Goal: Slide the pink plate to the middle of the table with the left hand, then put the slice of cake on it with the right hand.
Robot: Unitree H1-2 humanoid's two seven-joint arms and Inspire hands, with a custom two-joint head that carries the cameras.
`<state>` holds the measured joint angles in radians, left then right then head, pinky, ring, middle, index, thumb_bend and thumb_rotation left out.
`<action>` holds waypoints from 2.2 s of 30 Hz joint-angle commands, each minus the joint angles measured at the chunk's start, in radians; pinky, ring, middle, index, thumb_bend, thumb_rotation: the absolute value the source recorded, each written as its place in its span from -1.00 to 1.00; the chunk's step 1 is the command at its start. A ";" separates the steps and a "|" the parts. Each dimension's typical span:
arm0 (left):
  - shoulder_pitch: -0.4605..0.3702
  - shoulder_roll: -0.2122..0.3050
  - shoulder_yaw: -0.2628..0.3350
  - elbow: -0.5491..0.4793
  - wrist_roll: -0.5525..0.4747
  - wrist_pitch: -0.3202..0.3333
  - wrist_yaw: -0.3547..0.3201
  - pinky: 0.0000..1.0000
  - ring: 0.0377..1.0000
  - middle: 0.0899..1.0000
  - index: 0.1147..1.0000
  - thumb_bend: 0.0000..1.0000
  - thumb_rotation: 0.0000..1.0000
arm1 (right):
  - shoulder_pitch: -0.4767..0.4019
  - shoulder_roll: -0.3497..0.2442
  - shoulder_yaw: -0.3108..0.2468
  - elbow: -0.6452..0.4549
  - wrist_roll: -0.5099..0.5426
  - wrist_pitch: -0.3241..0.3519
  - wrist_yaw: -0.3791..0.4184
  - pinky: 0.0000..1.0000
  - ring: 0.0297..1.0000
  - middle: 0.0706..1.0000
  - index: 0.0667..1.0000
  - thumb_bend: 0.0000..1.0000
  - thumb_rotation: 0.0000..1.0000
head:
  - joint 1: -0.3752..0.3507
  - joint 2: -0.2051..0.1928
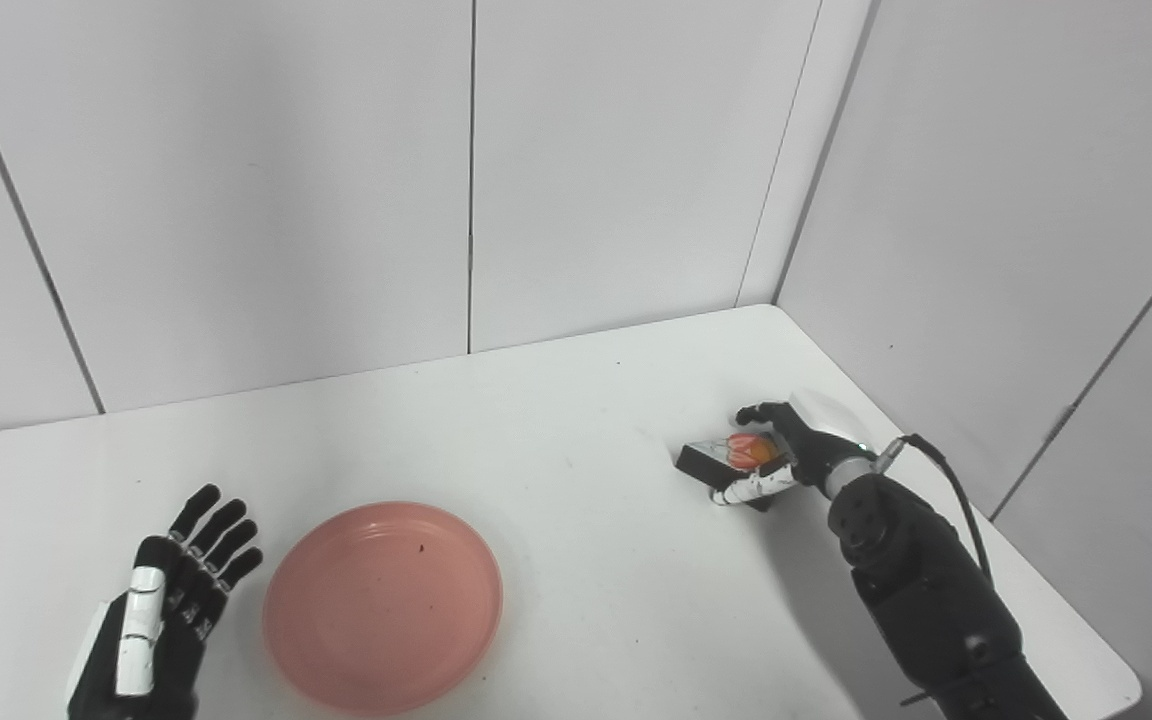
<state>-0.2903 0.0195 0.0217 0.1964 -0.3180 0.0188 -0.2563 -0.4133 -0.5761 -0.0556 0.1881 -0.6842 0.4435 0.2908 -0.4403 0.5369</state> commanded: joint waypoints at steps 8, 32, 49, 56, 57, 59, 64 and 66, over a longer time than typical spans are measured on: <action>0.035 0.005 -0.002 0.041 0.013 0.007 0.000 0.73 0.77 0.75 0.72 0.45 0.74 | -0.003 -0.037 0.012 -0.097 0.055 -0.018 -0.072 -0.42 -0.38 -0.24 -0.01 0.05 -1.00 | 0.007 0.003; 0.052 -0.099 -0.080 0.013 0.120 -0.005 0.083 0.78 0.80 0.79 0.77 0.41 0.84 | 0.018 -0.007 -0.040 -0.187 0.208 -0.209 -0.275 -0.41 -0.32 -0.19 -0.03 0.05 -1.00 | 0.365 0.017; 0.000 -0.189 -0.112 0.133 0.218 -0.131 0.148 0.84 0.86 0.85 0.83 0.33 0.90 | 0.042 0.051 0.057 -0.343 0.286 -0.365 -0.198 -0.51 -0.41 -0.27 -0.02 0.04 -1.00 | 0.512 0.021; 0.000 -0.185 -0.117 0.127 0.221 -0.125 0.147 0.86 0.87 0.87 0.85 0.32 0.91 | 0.034 0.089 0.130 -0.406 0.263 -0.389 -0.149 -0.51 -0.40 -0.26 -0.02 0.04 -1.00 | 0.509 0.024; 0.001 -0.184 -0.117 0.124 0.220 -0.123 0.146 0.86 0.87 0.87 0.85 0.31 0.92 | 0.032 0.104 0.143 -0.418 0.285 -0.393 -0.134 -0.51 -0.40 -0.27 -0.02 0.04 -1.00 | 0.507 0.024; 0.004 -0.183 -0.117 0.117 0.218 -0.117 0.146 0.86 0.87 0.87 0.85 0.31 0.91 | 0.028 0.129 0.162 -0.439 0.306 -0.389 -0.112 -0.50 -0.40 -0.28 -0.02 0.03 -1.00 | 0.500 0.026; 0.009 -0.182 -0.116 0.106 0.219 -0.115 0.148 0.86 0.87 0.86 0.85 0.29 0.92 | 0.019 0.191 0.228 -0.499 0.261 -0.316 -0.057 -0.51 -0.41 -0.29 -0.03 0.03 -1.00 | 0.488 0.031; 0.011 -0.181 -0.116 0.098 0.220 -0.111 0.150 0.86 0.87 0.87 0.84 0.28 0.92 | 0.018 0.204 0.248 -0.486 0.249 -0.334 -0.048 -0.48 -0.38 -0.28 -0.03 0.03 -1.00 | 0.482 0.034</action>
<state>-0.3238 -0.1613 -0.0947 0.2838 -0.0984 -0.1051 -0.1070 -0.3618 -0.3601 0.2009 -0.2847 -0.4226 0.1216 0.2464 0.0414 0.5691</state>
